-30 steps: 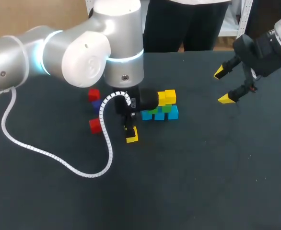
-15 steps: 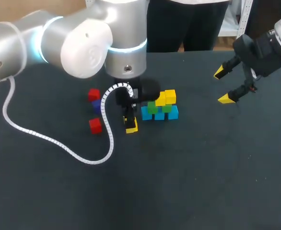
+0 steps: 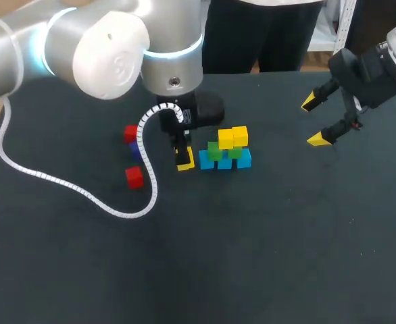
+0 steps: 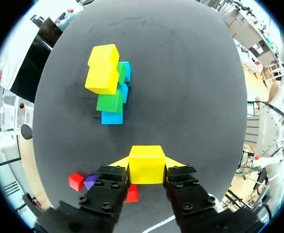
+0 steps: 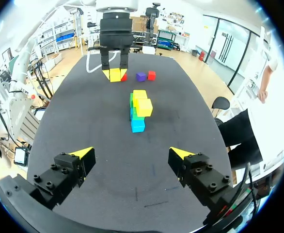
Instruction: Place the blue cubes, place green cubes on the blue cubes, place the yellow cubes on the green cubes, then place the red cubes on the yellow cubes, and place purple cube on the red cubes.
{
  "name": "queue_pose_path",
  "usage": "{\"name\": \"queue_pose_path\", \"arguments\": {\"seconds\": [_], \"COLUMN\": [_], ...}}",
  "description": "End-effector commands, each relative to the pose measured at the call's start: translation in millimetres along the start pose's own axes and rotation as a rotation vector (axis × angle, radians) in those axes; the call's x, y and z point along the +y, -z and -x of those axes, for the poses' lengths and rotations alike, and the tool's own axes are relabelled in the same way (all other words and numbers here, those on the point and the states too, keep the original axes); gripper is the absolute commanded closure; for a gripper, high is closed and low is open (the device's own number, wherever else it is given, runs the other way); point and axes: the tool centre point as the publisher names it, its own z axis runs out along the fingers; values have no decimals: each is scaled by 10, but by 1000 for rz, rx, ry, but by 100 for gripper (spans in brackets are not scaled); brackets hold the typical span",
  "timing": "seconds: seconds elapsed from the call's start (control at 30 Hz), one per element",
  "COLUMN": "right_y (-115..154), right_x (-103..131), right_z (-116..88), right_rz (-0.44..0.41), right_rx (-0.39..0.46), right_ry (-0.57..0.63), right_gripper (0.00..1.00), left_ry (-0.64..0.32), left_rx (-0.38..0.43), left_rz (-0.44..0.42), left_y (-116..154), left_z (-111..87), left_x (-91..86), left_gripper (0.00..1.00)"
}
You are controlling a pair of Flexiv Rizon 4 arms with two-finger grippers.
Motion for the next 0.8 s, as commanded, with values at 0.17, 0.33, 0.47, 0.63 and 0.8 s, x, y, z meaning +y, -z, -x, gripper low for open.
{"name": "queue_pose_path", "arguments": {"seconds": [0.17,0.33,0.47,0.63,0.8], "right_y": [3,3,3,3,3], "right_x": [9,9,9,9,9], "right_z": [-3,-3,-3,-3,-3], "right_rz": [-2,-2,-2,-2,-2], "right_rx": [-2,-2,-2,-2,-2], "right_ry": [1,1,1,1,1], "right_gripper": [0,0,0,0,0], "left_ry": [-13,-20,-25,-28,-61], "left_rx": [43,49,55,44,-19], "left_rz": [-28,-36,-49,-49,-37], "left_y": [102,124,113,108,108], "left_z": [91,129,158,174,178], "left_x": [104,156,198,223,238], "left_gripper": [100,100,100,100,100]}}
